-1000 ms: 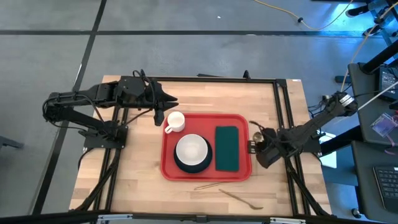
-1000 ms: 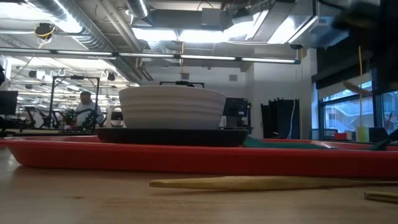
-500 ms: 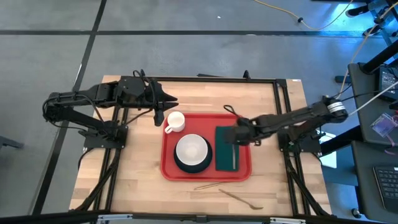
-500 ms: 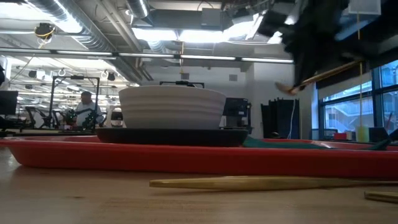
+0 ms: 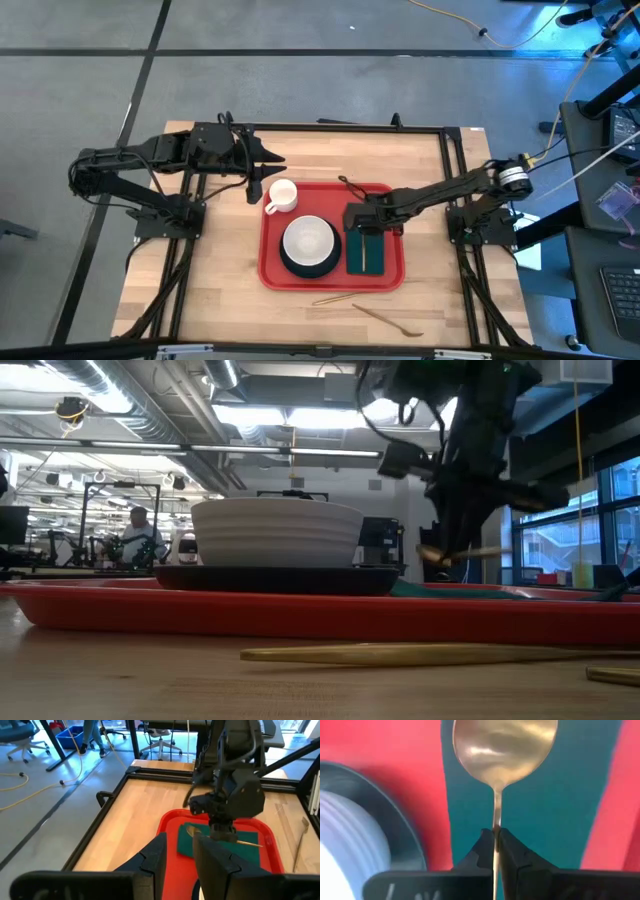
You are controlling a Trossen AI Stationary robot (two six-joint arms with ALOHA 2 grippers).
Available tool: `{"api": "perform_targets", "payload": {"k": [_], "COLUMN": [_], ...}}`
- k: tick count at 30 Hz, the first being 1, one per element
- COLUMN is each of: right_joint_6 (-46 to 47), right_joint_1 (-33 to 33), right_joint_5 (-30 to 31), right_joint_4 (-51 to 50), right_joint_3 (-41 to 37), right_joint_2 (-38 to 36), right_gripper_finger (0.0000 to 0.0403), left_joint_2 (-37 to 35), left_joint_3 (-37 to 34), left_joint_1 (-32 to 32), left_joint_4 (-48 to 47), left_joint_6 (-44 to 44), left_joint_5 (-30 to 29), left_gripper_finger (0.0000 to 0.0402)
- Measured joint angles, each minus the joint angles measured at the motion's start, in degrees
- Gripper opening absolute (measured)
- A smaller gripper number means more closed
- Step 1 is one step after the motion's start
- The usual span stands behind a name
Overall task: Set up tray
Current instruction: Put the gold spoon to the right of the black plate on the green napkin on the red tray
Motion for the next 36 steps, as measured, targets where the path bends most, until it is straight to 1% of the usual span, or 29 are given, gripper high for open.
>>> {"api": "perform_targets", "payload": {"k": [3,11,21,25,29,36], "right_joint_6": [-0.66,-3.41,-3.49,-3.31,-3.28,-3.39], "right_joint_1": [-1.1,-3.22,-3.25,-3.25,-3.2,-3.19], "right_joint_5": [-0.15,-0.77,-1.06,-1.07,-1.43,-1.43], "right_joint_4": [-0.62,1.04,0.71,-0.24,1.45,1.87], "right_joint_3": [-0.04,-0.04,-0.04,-0.02,-0.02,-0.02], "right_joint_2": [1.9,2.72,2.82,4.31,6.25,7.2], "right_gripper_finger": [0.0004,0.0005,0.0006,0.0006,0.0006,0.0006], "left_joint_2": [0.0,0.0,0.0,0.0,0.0,-0.01], "left_joint_3": [0.0,0.0,0.0,0.0,0.0,0.0], "left_joint_1": [0.02,0.0,0.0,0.02,0.0,0.02], "left_joint_4": [-0.04,-2.51,-3.46,-3.45,-3.43,-3.42], "left_joint_6": [0.46,0.46,0.42,0.32,0.28,0.38], "left_joint_5": [0.0,0.0,0.0,0.0,0.0,0.0], "left_gripper_finger": [0.0088,0.0088,0.0088,0.0088,0.0088,0.0088]}}
